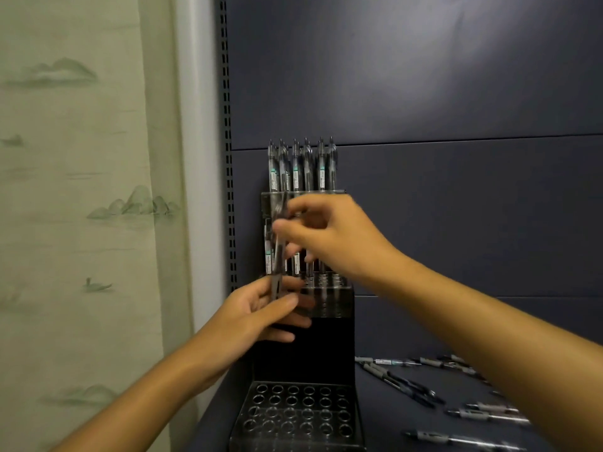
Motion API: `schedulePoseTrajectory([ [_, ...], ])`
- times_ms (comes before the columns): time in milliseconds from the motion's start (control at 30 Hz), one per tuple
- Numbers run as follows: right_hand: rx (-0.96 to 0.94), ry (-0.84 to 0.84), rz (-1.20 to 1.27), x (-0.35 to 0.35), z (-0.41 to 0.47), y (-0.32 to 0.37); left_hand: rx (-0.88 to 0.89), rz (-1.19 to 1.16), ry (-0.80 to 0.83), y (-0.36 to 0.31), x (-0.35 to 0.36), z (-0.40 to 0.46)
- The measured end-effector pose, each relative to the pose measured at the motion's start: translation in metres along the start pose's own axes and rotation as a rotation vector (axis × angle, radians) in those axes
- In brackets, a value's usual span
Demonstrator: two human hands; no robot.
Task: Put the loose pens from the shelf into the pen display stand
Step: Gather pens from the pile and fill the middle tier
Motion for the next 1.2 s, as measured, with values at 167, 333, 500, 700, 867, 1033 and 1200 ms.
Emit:
schedulePoseTrajectory([
  [167,0.012,-0.276,-0.013,-0.053,0.026,-0.004,-0.020,0.025,-0.028,0.003,-0.017,-0.007],
  [333,0.136,-0.351,-0.151,-0.067,0.038,-0.051,-0.037,0.039,-0.072,0.004,-0.026,-0.014],
  [500,0.161,-0.321,-0.240,-0.062,0.039,-0.062,-0.051,0.045,-0.072,0.008,-0.029,-0.017],
  [700,0.210,-0.266,-0.198,-0.053,0.035,-0.068,-0.042,0.044,-0.066,0.010,-0.028,-0.018],
  [867,0.253,-0.190,-0.232,-0.041,0.030,-0.075,-0.029,0.049,-0.053,0.012,-0.024,-0.016],
  [1033,0.238,-0.232,-0.355,-0.041,0.029,-0.078,0.000,0.065,-0.027,0.014,-0.015,-0.013],
  [1200,0.253,-0.207,-0.452,-0.038,0.026,-0.082,0.036,0.052,0.012,0.017,-0.004,-0.011],
])
Point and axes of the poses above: each hand's wrist, its own z-axis towards the middle knuckle, its own x-axis out of the palm, y = z × x, the point moved 7 cm from there along z, towards the middle knuckle, and after that the axes turned 10 degrees about x, right-handed, at the moved point
